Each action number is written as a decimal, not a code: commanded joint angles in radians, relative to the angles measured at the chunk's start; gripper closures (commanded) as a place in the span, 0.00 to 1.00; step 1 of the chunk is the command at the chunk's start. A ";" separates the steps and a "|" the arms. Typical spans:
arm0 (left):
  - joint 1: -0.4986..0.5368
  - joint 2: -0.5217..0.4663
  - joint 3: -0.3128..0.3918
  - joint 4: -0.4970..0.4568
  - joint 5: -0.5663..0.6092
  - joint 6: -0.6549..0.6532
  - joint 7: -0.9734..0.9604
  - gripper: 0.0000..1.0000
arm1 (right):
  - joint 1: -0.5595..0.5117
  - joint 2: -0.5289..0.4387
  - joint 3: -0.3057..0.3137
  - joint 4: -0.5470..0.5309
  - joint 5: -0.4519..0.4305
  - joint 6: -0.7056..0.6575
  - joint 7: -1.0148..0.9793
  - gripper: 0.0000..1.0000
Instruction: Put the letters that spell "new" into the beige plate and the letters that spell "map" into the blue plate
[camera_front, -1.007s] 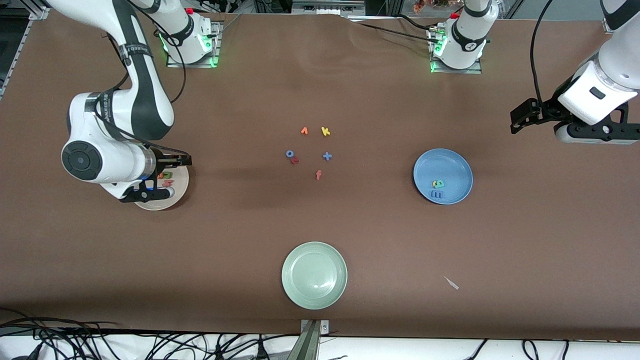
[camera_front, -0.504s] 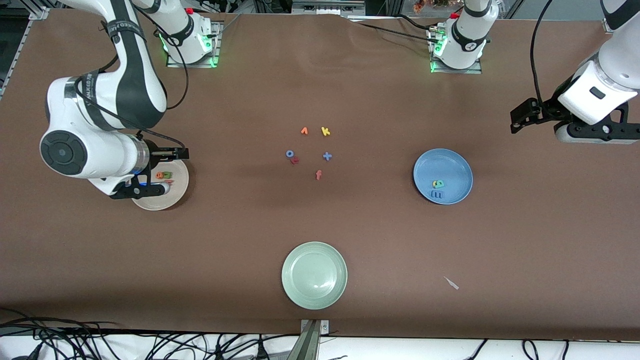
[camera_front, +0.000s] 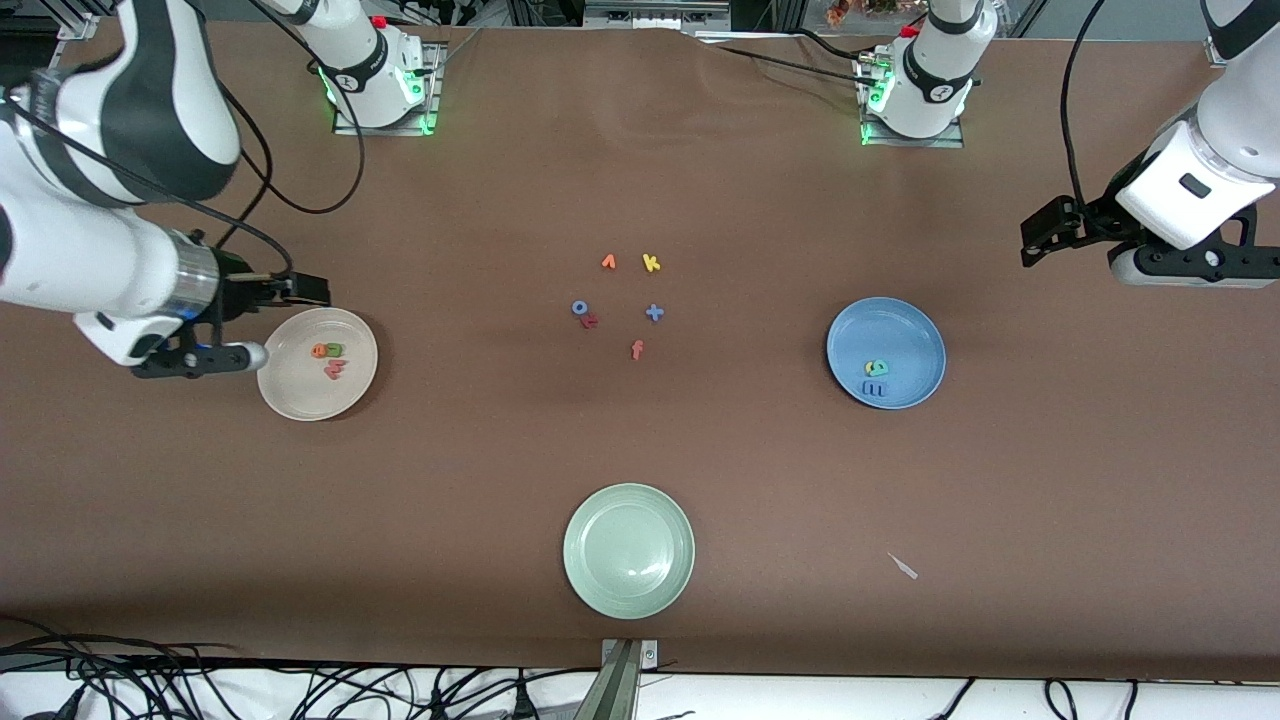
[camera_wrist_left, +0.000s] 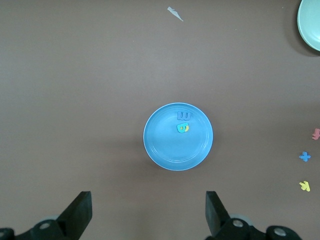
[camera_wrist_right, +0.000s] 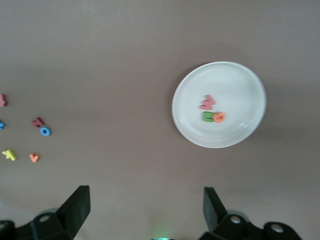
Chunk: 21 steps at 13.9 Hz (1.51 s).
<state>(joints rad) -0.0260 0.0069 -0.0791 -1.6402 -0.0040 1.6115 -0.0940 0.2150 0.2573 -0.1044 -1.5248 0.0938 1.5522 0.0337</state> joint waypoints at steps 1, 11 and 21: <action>0.003 -0.007 -0.004 0.013 0.015 -0.018 0.019 0.00 | -0.032 -0.088 0.023 -0.031 -0.054 -0.001 0.000 0.00; 0.004 -0.007 -0.002 0.014 0.015 -0.031 0.020 0.00 | -0.125 -0.182 0.023 -0.078 -0.039 0.012 0.002 0.00; 0.003 -0.007 -0.002 0.014 0.015 -0.031 0.019 0.00 | -0.118 -0.153 0.023 -0.052 -0.042 0.011 0.000 0.00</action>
<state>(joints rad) -0.0259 0.0067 -0.0791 -1.6398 -0.0040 1.6005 -0.0940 0.1023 0.1058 -0.0917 -1.5814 0.0608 1.5598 0.0351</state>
